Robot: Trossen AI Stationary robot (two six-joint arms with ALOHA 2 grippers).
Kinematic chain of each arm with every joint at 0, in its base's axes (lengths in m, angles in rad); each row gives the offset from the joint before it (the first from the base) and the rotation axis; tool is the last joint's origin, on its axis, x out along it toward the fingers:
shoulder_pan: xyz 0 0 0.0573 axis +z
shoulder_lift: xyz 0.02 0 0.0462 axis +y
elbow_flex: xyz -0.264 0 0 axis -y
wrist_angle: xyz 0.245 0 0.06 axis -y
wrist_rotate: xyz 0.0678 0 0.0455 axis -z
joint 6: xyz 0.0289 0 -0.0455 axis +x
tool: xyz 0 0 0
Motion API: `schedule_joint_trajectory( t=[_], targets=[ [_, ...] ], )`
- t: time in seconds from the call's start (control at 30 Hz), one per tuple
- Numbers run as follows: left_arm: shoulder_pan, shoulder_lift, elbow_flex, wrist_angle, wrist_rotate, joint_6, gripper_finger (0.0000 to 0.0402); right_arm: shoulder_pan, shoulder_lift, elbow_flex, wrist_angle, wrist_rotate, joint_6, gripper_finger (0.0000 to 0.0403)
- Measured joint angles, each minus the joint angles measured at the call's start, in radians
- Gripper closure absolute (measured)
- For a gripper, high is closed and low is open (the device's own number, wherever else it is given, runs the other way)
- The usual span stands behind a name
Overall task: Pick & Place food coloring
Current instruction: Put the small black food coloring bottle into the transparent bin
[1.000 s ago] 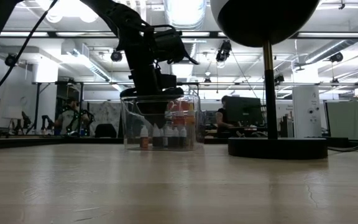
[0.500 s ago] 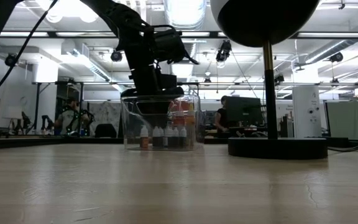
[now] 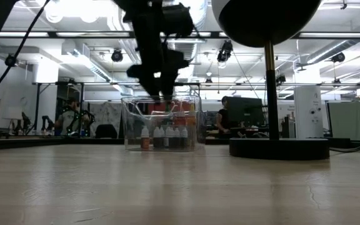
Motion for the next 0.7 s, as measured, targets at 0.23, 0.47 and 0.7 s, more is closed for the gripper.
schedule_joint_trajectory(
  t=[0.23,0.47,0.7],
  targets=[
    [-0.104,-0.044,0.130,-0.065,-0.010,-0.039,0.0209,0.000,0.000,0.000,0.000,0.000,-0.001,0.0335],
    [-0.215,-0.163,0.140,-0.079,-0.057,-0.220,0.0209,0.000,0.001,0.000,0.001,0.000,-0.004,0.0335],
    [-0.339,-0.231,0.138,-0.116,-0.059,-0.353,0.0209,0.000,0.000,0.000,0.002,-0.002,-0.002,0.0334]
  ],
)
